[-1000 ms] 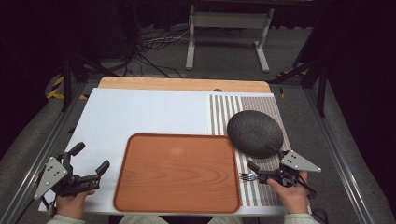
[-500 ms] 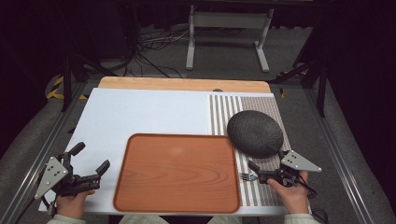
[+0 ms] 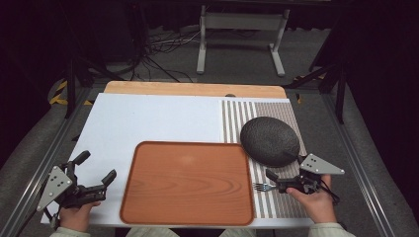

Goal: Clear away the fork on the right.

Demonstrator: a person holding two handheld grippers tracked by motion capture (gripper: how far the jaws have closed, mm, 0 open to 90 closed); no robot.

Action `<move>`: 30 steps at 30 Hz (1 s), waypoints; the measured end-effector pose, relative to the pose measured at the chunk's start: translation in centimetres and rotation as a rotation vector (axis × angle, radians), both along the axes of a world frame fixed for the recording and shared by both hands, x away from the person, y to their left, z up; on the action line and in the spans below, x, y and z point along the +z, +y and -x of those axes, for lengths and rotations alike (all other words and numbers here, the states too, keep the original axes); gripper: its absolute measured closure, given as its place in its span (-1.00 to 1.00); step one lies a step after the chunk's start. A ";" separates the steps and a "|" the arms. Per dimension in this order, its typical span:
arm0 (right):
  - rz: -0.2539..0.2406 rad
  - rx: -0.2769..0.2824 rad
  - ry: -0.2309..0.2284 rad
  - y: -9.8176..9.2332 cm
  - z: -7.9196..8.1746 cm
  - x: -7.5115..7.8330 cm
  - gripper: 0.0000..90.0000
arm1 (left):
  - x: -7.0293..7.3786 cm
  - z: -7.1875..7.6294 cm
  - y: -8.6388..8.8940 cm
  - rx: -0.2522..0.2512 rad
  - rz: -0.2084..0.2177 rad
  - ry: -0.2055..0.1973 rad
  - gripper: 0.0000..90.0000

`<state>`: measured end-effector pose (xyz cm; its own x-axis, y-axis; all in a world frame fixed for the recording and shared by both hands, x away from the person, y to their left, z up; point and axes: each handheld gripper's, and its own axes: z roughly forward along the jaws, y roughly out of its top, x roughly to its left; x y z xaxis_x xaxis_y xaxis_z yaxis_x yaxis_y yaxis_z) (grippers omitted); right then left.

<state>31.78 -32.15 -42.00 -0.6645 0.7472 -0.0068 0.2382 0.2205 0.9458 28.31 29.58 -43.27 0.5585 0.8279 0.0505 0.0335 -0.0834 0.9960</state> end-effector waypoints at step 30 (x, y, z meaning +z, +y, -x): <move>0.367 0.229 0.178 -1.6 -0.9 0.8 -0.64 | -0.1 0.0 0.0 0.001 -0.005 0.005 -0.99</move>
<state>32.65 -33.76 -41.16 -0.8266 0.5511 -0.1142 0.2961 0.5984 0.7445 28.31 29.58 -43.36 0.5578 0.8283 0.0518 0.0386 -0.0883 0.9953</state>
